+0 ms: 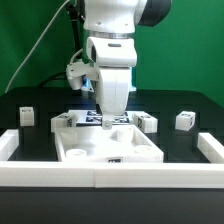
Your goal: Assemble one leg
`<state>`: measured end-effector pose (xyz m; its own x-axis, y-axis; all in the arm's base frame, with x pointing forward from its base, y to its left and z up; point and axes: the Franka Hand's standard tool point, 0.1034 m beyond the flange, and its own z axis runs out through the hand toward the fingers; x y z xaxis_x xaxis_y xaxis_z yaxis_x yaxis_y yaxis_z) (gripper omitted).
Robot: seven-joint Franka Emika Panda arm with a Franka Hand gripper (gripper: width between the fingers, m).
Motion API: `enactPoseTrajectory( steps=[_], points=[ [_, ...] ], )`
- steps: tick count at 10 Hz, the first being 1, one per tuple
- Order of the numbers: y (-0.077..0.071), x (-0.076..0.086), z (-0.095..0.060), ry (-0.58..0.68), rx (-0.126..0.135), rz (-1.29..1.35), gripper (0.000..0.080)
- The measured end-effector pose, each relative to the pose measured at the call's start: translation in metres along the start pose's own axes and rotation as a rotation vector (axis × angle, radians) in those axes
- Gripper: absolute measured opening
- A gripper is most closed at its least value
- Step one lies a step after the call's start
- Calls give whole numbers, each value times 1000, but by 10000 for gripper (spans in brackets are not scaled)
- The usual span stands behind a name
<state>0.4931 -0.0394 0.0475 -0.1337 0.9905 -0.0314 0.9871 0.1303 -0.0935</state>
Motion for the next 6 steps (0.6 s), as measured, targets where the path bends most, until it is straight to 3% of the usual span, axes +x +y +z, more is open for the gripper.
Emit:
enactPoseTrajectory(
  steps=[2, 4, 6],
  points=[
    [-4, 3, -1, 2, 7, -4, 650],
    [-18, 3, 21, 26, 5, 1, 650],
    [-22, 4, 35, 36, 16, 5, 650]
  ],
)
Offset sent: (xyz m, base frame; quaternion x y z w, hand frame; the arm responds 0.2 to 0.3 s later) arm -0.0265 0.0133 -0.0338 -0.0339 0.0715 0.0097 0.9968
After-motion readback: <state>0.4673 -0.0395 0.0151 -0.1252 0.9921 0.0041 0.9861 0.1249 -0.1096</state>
